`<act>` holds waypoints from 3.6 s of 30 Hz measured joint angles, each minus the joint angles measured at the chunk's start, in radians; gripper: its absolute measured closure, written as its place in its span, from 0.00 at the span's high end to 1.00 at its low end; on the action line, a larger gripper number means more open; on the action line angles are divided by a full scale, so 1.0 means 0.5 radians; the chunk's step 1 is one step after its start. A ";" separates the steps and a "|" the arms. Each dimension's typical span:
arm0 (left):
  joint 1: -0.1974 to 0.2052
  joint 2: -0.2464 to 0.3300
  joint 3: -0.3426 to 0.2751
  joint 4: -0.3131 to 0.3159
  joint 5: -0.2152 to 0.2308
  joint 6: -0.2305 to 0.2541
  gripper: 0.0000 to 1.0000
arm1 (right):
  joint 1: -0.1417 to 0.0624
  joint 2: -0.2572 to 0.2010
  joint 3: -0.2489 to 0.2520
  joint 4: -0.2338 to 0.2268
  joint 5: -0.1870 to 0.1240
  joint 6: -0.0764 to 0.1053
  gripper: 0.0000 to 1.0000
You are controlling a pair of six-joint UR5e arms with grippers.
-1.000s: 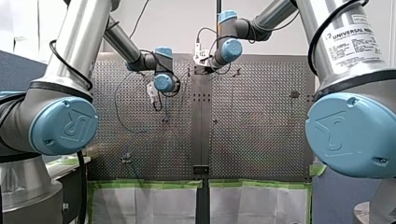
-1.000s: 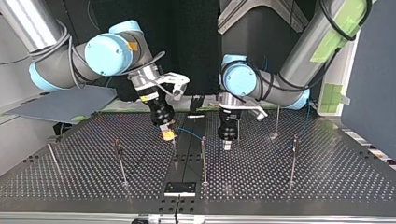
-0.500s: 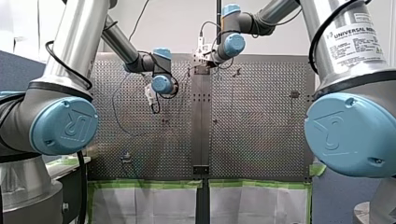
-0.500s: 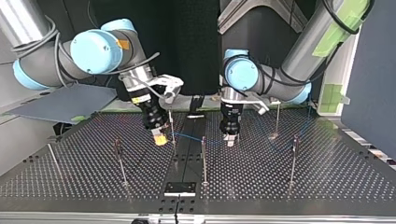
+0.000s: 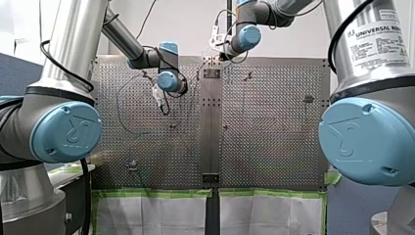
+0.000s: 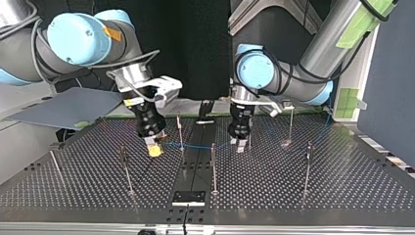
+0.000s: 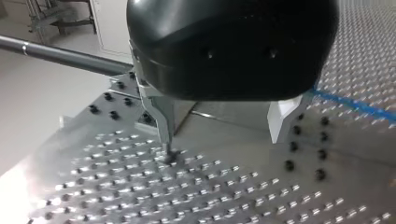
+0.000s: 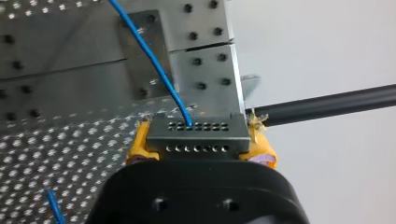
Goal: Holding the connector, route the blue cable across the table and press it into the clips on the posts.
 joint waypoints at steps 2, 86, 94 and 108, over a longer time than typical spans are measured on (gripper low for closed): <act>0.003 0.000 -0.006 -0.037 0.021 -0.035 1.00 | -0.001 0.024 0.007 0.001 0.008 -0.003 0.00; -0.549 0.078 0.223 -0.091 -0.454 0.333 1.00 | -0.220 0.142 0.000 0.000 0.039 -0.027 0.00; -0.522 -0.006 0.346 -0.104 -0.444 0.486 1.00 | -0.221 0.142 -0.002 0.002 0.037 -0.027 0.00; -0.513 -0.145 0.559 -0.228 -0.365 0.553 1.00 | -0.221 0.142 -0.003 0.002 0.033 -0.024 0.00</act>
